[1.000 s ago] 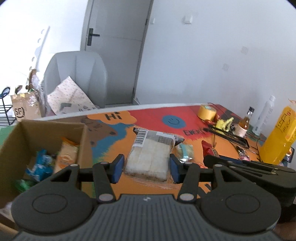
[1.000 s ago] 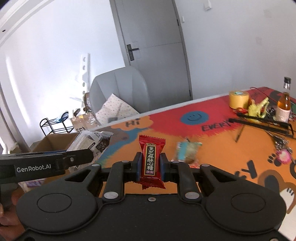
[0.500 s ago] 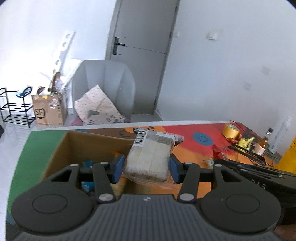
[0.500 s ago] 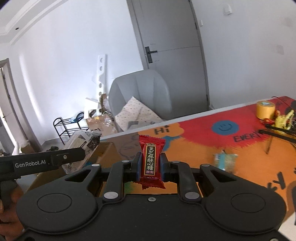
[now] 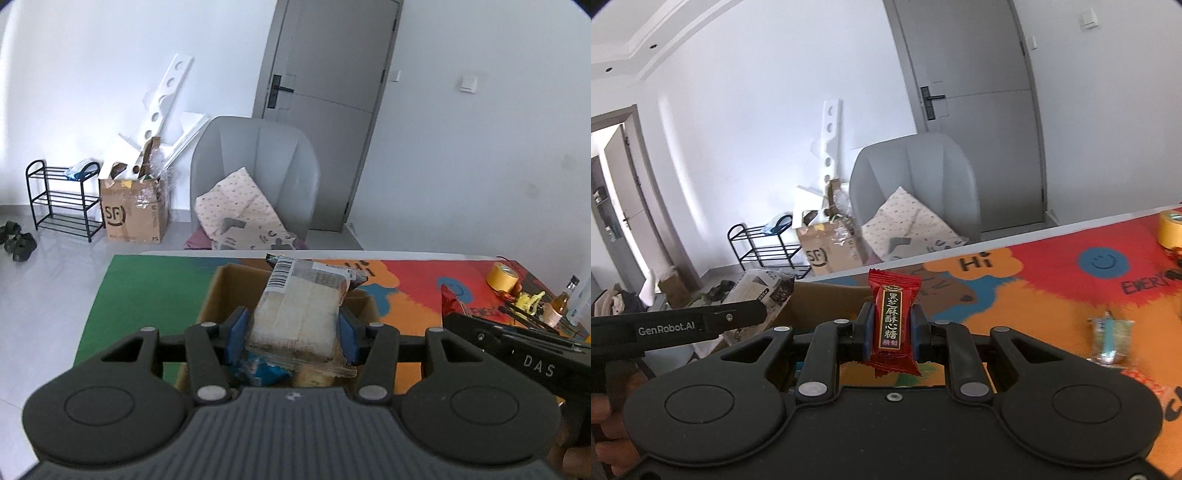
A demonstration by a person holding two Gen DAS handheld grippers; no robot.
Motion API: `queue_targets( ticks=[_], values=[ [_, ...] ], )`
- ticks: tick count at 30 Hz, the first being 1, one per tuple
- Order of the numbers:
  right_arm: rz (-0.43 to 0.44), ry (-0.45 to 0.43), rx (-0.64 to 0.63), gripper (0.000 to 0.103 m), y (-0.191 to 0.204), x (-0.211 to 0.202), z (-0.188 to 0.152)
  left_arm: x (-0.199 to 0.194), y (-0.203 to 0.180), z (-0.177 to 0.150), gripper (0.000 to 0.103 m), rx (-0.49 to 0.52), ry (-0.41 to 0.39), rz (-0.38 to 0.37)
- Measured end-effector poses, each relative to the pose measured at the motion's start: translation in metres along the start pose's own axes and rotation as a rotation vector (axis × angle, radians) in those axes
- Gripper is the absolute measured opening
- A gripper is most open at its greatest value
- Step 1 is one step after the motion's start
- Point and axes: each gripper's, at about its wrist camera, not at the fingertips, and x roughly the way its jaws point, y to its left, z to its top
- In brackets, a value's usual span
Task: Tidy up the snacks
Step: 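Carry the white cake packet and red candy toward the cardboard box, then open both tools over the box to drop cake packet and red candy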
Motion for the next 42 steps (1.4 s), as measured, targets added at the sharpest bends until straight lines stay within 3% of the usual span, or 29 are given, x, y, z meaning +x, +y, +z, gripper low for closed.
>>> queue_targets(
  ticks=[14,21,29,34,36,42],
  values=[
    [0.067,0.04,-0.008,0.018,0.028,0.035,0.004,0.023,0.028,0.006,0.051,-0.055,0.033,0.012],
    [0.085,0.061,-0.012,0.018,0.036,0.049,0.004,0.025,0.04,0.009,0.061,-0.091,0.025,0.034],
    [0.105,0.072,-0.001,0.018,0.039,0.052,0.006,0.019,0.05,0.013,0.064,-0.116,0.007,0.058],
    [0.126,0.055,0.039,0.036,0.037,0.049,0.013,0.015,0.048,0.011,0.075,-0.112,0.002,0.066],
    [0.114,0.054,0.052,0.036,0.034,0.046,0.013,0.011,0.046,0.009,0.082,-0.098,-0.011,0.071],
    [0.079,0.049,0.063,0.042,0.021,0.029,0.009,0.008,0.035,0.009,0.088,-0.082,-0.021,0.076]
  ],
)
